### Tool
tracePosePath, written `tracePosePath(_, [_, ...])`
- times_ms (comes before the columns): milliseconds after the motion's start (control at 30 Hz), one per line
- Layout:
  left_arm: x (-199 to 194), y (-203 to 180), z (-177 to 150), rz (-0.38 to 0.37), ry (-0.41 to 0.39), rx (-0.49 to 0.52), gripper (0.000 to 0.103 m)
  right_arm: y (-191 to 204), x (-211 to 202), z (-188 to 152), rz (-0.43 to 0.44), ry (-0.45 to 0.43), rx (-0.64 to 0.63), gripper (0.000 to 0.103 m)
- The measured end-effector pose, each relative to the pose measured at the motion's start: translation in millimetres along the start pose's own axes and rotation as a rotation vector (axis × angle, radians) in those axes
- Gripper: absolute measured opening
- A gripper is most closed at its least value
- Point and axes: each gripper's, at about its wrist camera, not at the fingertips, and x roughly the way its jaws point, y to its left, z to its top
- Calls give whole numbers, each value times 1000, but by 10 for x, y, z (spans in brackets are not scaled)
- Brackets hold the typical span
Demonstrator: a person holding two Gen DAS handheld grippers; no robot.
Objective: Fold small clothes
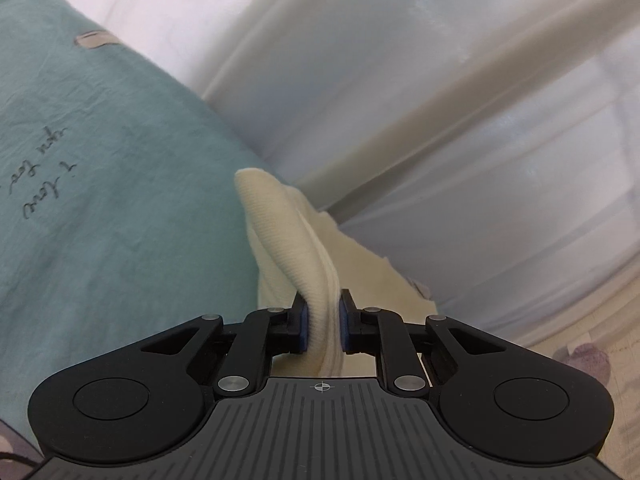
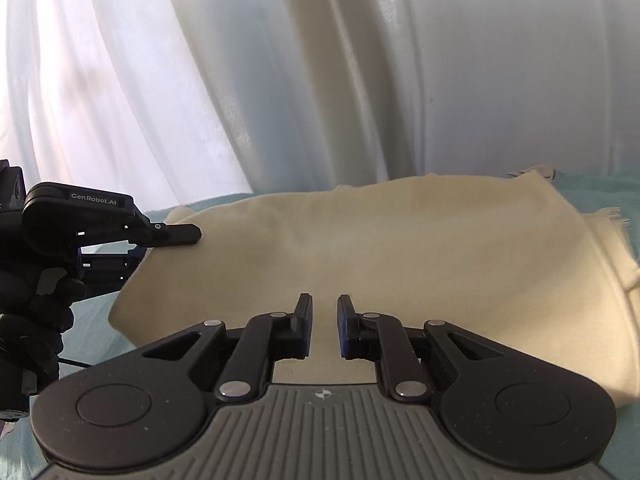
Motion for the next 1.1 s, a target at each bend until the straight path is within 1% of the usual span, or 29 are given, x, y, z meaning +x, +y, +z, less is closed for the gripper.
tracePosePath(100, [158,-426,-92,-35,12,97,17,-199,-269,44,-42,-59,33,13])
tracePosePath(200, [490,-719,-286,-36,72,149,17,-389,-461,44,-83,-88,72,13])
tracePosePath(233, [609,-779,-369,-28,94,165,17,-465,-513,38,-102,-89,86,13])
tracePosePath(333, [962,-852,-646,34,169,188,17,-606,-591,-11,-130,-67,116,13])
tracePosePath(367, [1020,-841,-707,48,178,186,18,-639,-609,-25,-130,-60,124,13])
tracePosePath(400, [1026,-826,-775,44,165,178,23,-671,-638,-43,-129,-51,133,13])
tracePosePath(433, [991,-823,-805,35,146,173,24,-705,-664,-53,-126,-43,140,14])
tracePosePath(467, [942,-838,-827,25,148,183,28,-727,-676,-69,-123,-37,145,14])
tracePosePath(500, [876,-866,-852,10,167,206,35,-747,-685,-71,-121,-29,148,18])
tracePosePath(533, [808,-889,-871,-7,186,224,40,-762,-689,-65,-118,-21,150,23])
tracePosePath(567, [717,-899,-895,-19,193,237,49,-781,-690,-53,-114,-17,155,26])
tracePosePath(600, [574,-913,-938,-19,183,244,56,-792,-677,-23,-105,-15,163,30])
tracePosePath(633, [458,-900,-959,-8,160,245,59,-815,-658,3,-89,-12,173,34])
tracePosePath(667, [323,-884,-980,12,138,243,61,-823,-658,14,-66,-6,187,37])
tracePosePath(700, [224,-857,-1003,33,124,239,61,-842,-631,35,-39,7,204,46])
tracePosePath(733, [91,-814,-1018,75,102,225,62,-850,-586,59,-11,18,224,49])
tracePosePath(800, [-113,-691,-1057,152,66,174,67,-878,-430,112,41,50,255,49])
tracePosePath(933, [-366,-387,-1132,281,47,90,69,-933,-84,195,123,125,358,49])
tracePosePath(1000, [-476,-272,-1158,322,44,55,70,-973,97,216,133,156,414,49])
tracePosePath(1100, [-717,-78,-1250,370,17,4,76,-1012,329,206,120,191,461,48])
